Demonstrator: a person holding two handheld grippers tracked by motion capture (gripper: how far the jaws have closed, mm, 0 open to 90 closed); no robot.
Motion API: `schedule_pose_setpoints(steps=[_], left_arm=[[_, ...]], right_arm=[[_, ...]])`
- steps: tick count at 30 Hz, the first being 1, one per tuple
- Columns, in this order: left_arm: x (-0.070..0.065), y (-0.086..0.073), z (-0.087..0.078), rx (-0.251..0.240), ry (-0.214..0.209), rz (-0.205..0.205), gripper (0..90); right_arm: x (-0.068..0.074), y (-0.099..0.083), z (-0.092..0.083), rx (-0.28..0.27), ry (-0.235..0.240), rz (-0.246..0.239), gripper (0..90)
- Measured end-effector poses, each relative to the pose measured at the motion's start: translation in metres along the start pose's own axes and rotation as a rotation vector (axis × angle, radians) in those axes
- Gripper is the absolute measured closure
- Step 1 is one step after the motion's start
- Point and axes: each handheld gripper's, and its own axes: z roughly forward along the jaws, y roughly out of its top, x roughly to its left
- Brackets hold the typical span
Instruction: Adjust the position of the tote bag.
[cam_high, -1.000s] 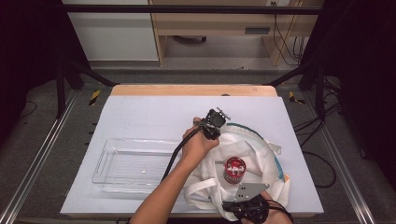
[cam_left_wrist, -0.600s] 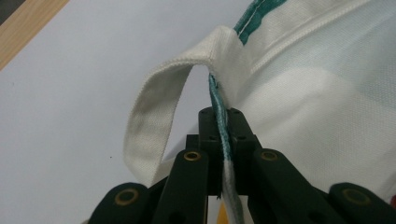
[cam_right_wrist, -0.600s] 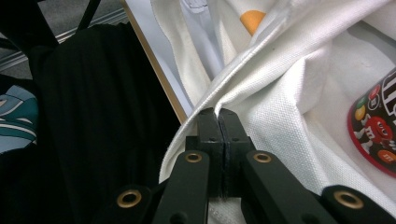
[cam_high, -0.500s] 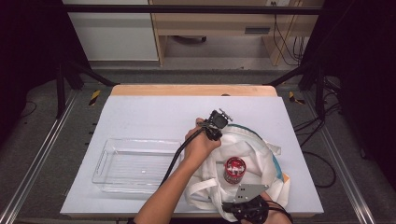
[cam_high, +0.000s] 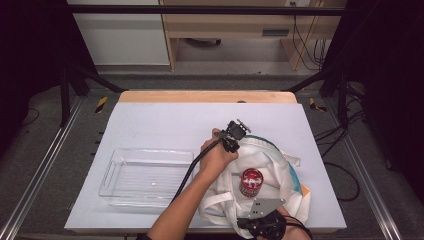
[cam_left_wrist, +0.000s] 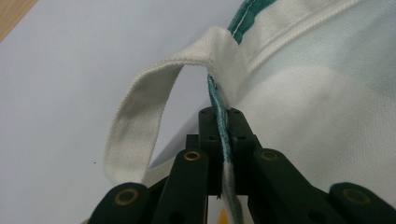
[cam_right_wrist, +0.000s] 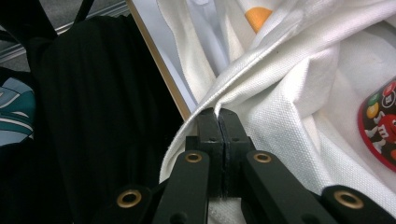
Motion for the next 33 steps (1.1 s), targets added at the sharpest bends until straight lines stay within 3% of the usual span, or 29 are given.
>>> schedule_pose_setpoints(steps=[10, 14, 17, 24, 29, 33], left_arm=[[-0.004, -0.002, 0.003, 0.009, 0.000, 0.018, 86.0], [-0.004, -0.004, -0.002, -0.008, 0.010, 0.029, 83.7], [-0.004, -0.006, -0.012, -0.031, 0.011, 0.038, 78.9], [-0.008, -0.011, -0.037, -0.096, 0.005, 0.048, 61.7], [-0.012, -0.015, -0.056, -0.151, -0.007, 0.058, 57.8], [-0.013, -0.019, -0.070, -0.188, -0.013, 0.056, 55.7]], right_arm=[[0.000, -0.001, 0.006, 0.025, 0.002, -0.008, 89.8], [-0.001, -0.002, 0.004, 0.015, 0.005, 0.013, 88.9], [-0.003, -0.001, 0.000, -0.001, 0.009, 0.038, 83.7], [-0.009, 0.006, -0.015, -0.017, -0.031, 0.054, 66.6], [-0.010, 0.010, -0.030, -0.032, -0.054, 0.068, 57.6], [-0.015, 0.011, -0.044, -0.056, -0.091, 0.080, 56.8]])
